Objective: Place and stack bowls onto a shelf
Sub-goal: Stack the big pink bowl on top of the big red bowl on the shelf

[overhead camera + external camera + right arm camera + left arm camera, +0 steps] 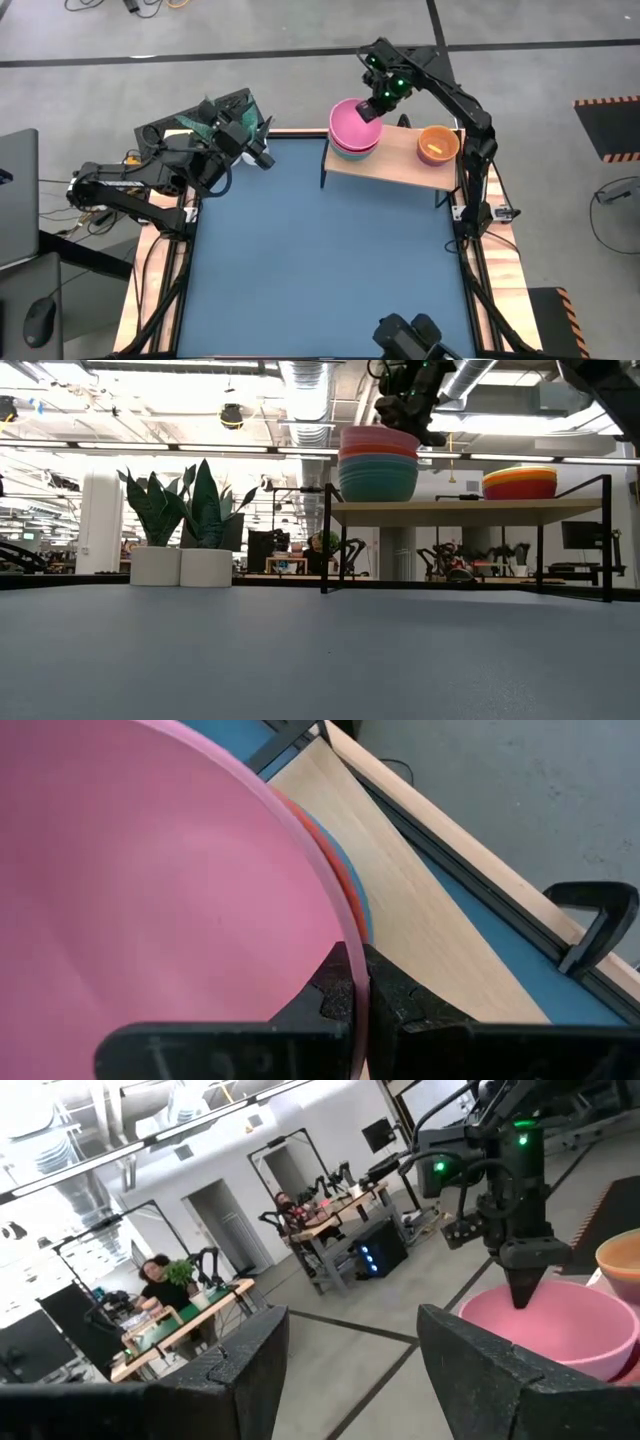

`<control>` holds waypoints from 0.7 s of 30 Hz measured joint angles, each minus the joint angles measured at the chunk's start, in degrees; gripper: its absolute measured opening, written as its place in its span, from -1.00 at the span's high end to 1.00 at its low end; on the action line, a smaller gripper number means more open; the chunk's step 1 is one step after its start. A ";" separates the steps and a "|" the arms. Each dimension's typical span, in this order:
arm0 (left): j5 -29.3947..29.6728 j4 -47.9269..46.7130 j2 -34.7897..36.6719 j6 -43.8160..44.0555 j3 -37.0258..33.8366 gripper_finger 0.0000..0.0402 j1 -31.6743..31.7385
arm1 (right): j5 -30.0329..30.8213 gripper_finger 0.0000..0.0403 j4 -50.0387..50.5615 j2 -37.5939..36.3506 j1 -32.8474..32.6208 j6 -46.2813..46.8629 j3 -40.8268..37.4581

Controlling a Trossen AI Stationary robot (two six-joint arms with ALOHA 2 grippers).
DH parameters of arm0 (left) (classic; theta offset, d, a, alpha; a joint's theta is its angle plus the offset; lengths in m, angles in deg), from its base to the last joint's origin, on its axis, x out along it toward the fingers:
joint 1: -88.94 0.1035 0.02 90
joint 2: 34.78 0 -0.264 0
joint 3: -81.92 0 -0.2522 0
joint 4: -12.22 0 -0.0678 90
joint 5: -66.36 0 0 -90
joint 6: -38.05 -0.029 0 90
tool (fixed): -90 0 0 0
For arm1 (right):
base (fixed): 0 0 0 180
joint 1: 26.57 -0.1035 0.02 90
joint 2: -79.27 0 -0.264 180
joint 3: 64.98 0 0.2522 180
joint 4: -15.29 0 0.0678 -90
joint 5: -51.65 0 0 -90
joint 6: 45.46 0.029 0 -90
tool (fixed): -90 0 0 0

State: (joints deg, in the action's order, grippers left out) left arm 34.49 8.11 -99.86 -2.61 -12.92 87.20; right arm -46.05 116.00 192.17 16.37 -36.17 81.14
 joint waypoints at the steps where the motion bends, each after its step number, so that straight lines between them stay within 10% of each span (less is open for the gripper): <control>1: -0.03 0.00 0.00 0.00 0.00 -0.05 0.00 | 0.00 0.88 0.05 -0.03 -0.02 -0.15 0.00; 21: -0.29 0.15 0.00 2.36 0.00 -0.05 0.00 | -3.02 0.44 -2.36 -2.80 0.68 -2.26 0.00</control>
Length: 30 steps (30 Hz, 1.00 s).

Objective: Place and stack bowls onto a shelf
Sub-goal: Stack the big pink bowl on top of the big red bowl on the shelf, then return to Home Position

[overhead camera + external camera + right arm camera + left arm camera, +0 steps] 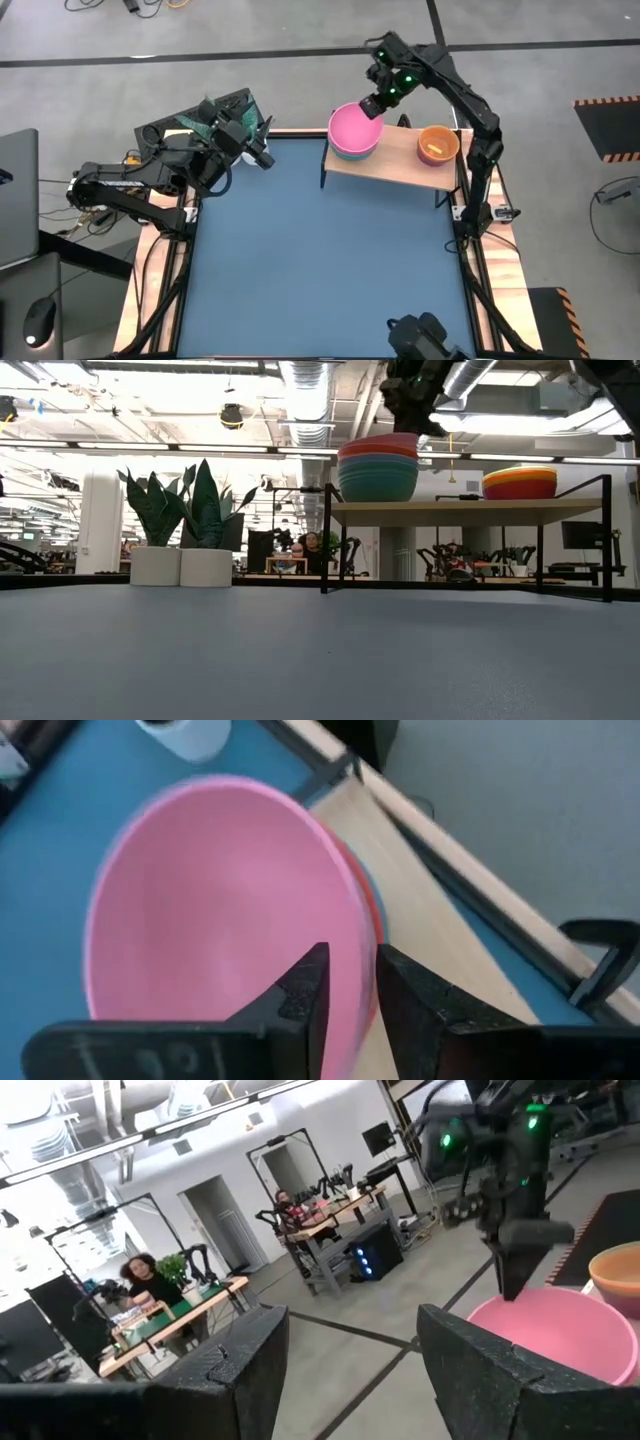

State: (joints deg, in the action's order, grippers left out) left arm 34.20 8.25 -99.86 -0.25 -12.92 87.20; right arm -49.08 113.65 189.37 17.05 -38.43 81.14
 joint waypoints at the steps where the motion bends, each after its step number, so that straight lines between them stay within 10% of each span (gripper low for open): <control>1: 0.01 0.04 0.00 0.09 0.00 -0.05 0.00 | -0.01 0.44 -0.35 -0.72 0.10 -0.03 0.00; 19: 2.88 -2.33 0.29 2.64 -0.04 -0.05 -2.40 | 0.01 0.43 -6.44 -28.01 -6.65 -12.87 0.00; 30: -18.25 -19.91 7.45 30.84 -0.04 -0.05 2.61 | 2.87 0.43 -10.47 -46.06 -19.60 -7.08 -10.07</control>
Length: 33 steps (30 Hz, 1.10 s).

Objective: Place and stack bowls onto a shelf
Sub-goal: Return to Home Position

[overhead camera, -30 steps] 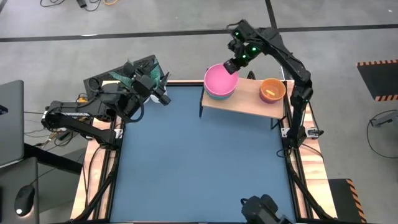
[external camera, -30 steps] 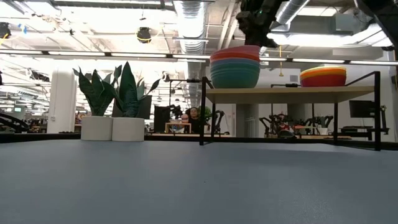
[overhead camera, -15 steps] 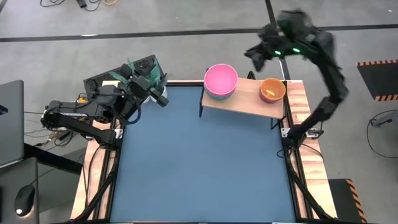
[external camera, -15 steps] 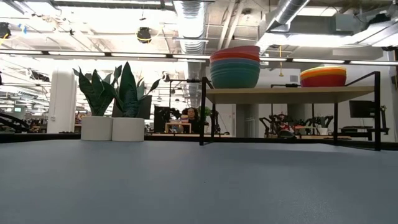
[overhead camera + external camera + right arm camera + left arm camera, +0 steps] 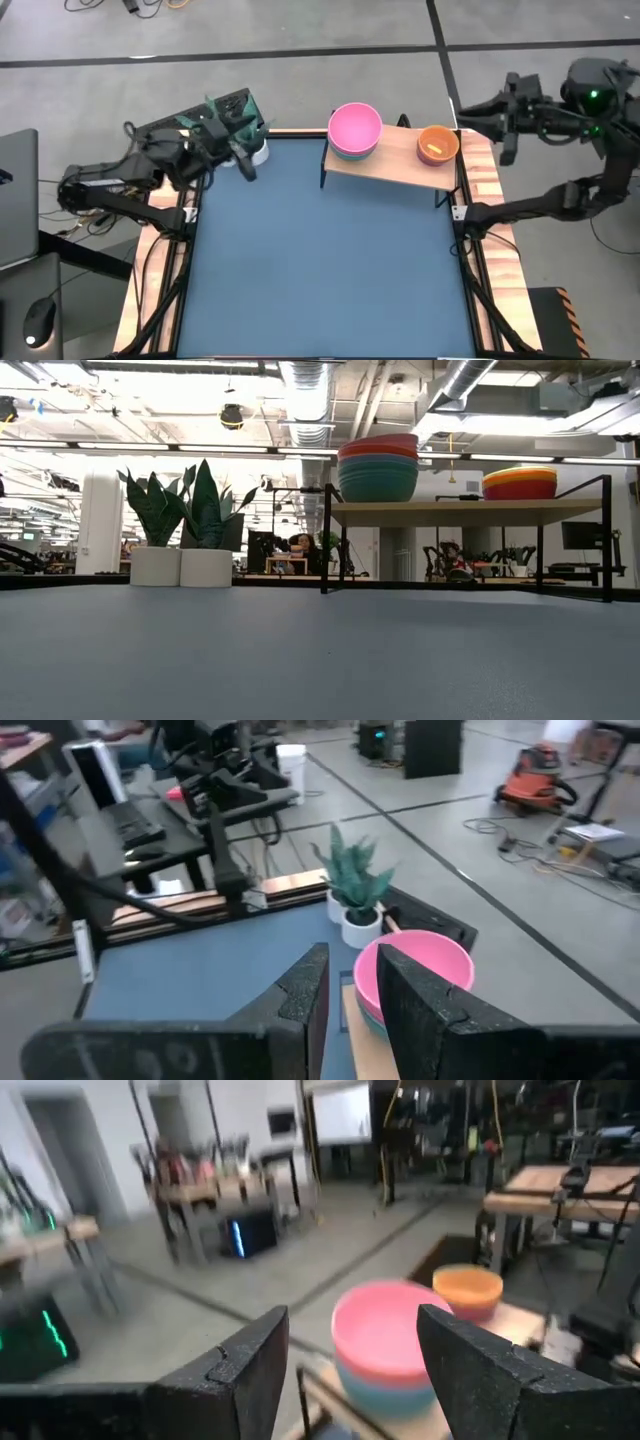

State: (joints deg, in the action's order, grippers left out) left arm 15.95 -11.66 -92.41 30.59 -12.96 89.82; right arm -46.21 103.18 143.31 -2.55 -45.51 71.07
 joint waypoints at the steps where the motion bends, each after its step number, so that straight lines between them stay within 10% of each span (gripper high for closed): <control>1: -1.25 -3.18 1.23 2.85 0.00 -0.05 1.00 | 0.59 0.43 -1.71 -1.88 -0.57 0.39 -2.94; 15: -7.84 0.61 18.24 14.30 -17.74 -0.05 4.38 | 0.34 0.43 -44.88 -33.32 -6.61 6.31 -62.71; 33: -7.59 11.11 30.92 23.61 -44.58 -0.05 2.72 | 0.05 0.43 -50.82 -63.69 -6.78 13.26 -90.80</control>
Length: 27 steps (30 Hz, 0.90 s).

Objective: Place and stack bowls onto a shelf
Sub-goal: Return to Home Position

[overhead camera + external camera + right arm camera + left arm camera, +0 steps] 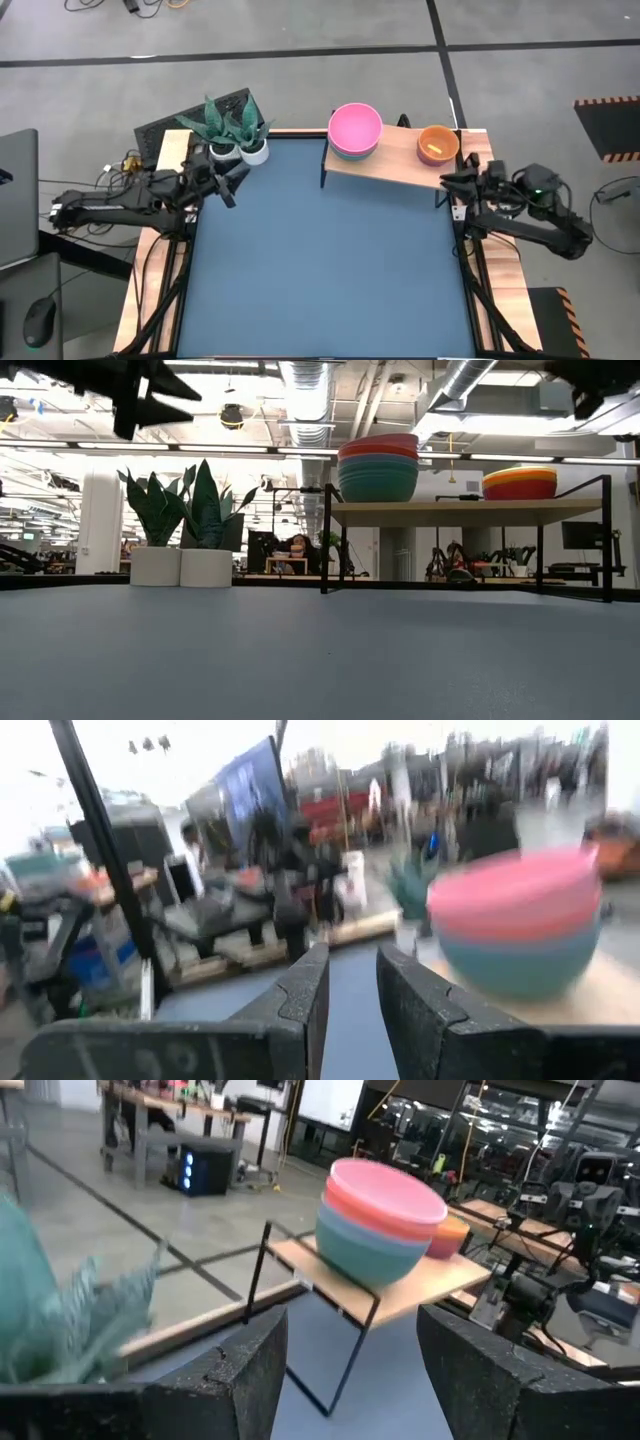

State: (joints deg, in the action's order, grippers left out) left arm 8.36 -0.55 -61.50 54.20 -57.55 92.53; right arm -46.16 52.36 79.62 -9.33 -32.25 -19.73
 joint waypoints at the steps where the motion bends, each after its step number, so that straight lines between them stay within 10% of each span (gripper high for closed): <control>1: 0.12 0.03 0.50 0.96 -1.08 -0.05 -0.28 | -0.24 0.43 0.96 0.16 -0.10 0.29 -0.35; 27: 4.90 7.52 5.89 7.14 -16.78 -0.05 -13.34 | -0.10 0.43 -19.96 -0.19 -10.30 1.34 -24.07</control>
State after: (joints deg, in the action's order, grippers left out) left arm 13.26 6.98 -55.60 61.34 -74.32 79.19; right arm -46.26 32.40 79.43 -19.63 -30.91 -43.79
